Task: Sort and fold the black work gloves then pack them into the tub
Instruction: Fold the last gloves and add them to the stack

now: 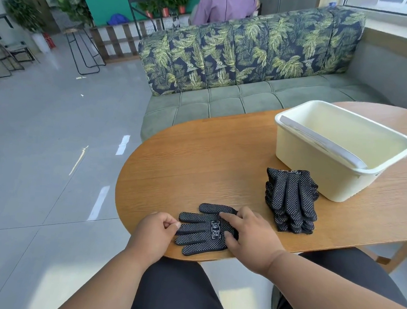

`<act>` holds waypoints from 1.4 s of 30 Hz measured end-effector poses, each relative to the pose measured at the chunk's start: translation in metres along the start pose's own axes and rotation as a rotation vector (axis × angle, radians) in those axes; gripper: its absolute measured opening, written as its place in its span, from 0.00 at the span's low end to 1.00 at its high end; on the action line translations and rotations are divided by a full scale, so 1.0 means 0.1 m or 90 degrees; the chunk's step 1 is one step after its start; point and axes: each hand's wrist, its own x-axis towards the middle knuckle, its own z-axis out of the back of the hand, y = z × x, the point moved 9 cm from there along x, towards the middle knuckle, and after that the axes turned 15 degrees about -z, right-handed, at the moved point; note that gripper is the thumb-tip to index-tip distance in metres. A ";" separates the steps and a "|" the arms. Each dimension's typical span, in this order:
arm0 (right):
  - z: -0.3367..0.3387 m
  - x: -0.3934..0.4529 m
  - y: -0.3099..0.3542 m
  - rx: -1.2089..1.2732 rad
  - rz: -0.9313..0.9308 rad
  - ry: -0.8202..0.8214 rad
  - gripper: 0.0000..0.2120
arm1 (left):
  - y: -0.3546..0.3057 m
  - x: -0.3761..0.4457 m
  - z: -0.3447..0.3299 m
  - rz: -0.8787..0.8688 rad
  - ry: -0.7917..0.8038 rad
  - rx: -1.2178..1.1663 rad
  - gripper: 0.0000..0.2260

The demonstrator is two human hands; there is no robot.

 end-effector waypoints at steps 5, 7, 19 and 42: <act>-0.01 0.02 0.00 -0.019 -0.010 0.010 0.30 | -0.02 0.02 -0.01 -0.005 0.023 0.038 0.07; 0.00 0.04 0.01 -0.021 -0.018 0.020 0.31 | -0.07 0.06 0.00 -0.011 0.031 0.066 0.09; 0.00 0.07 0.04 -0.017 -0.022 0.044 0.32 | -0.68 0.63 -0.25 -0.101 0.057 0.157 0.11; 0.02 0.10 0.01 0.017 -0.038 0.039 0.32 | -0.38 0.57 -0.46 0.076 -0.060 -0.410 0.05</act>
